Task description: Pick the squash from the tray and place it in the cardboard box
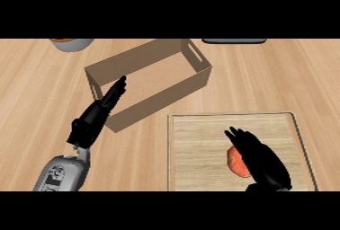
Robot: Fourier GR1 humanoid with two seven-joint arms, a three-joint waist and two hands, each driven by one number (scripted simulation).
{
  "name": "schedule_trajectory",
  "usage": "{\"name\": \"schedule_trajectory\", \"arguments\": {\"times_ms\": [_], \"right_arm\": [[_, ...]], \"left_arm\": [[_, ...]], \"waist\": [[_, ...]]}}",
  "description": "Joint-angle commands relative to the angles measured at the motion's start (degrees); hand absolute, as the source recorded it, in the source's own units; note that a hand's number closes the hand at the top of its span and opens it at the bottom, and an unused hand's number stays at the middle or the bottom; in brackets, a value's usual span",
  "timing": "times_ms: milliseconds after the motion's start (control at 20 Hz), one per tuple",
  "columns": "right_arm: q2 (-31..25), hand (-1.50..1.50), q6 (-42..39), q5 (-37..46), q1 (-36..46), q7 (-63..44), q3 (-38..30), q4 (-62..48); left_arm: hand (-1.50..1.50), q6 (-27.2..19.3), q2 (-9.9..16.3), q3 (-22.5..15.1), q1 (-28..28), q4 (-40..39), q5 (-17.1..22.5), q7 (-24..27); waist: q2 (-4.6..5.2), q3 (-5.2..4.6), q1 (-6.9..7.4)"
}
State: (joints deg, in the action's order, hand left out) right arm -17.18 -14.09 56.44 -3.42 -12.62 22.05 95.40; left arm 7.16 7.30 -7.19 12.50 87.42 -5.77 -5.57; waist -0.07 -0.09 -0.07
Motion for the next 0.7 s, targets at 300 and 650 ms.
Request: {"name": "schedule_trajectory", "arguments": {"times_ms": [300,650], "right_arm": [[3.25,-1.5,3.94,5.35,3.84,3.29,-2.09,-11.06],[0.79,1.5,4.57,7.67,-0.21,6.43,-1.03,-6.24]], "left_arm": [[0.0,2.55,-0.43,2.07,-1.03,1.74,0.09,-0.69],[0.0,4.37,-0.2,3.03,-2.05,3.85,1.08,-1.49]], "waist": [[0.08,0.09,0.14],[0.02,0.09,0.01]]}}
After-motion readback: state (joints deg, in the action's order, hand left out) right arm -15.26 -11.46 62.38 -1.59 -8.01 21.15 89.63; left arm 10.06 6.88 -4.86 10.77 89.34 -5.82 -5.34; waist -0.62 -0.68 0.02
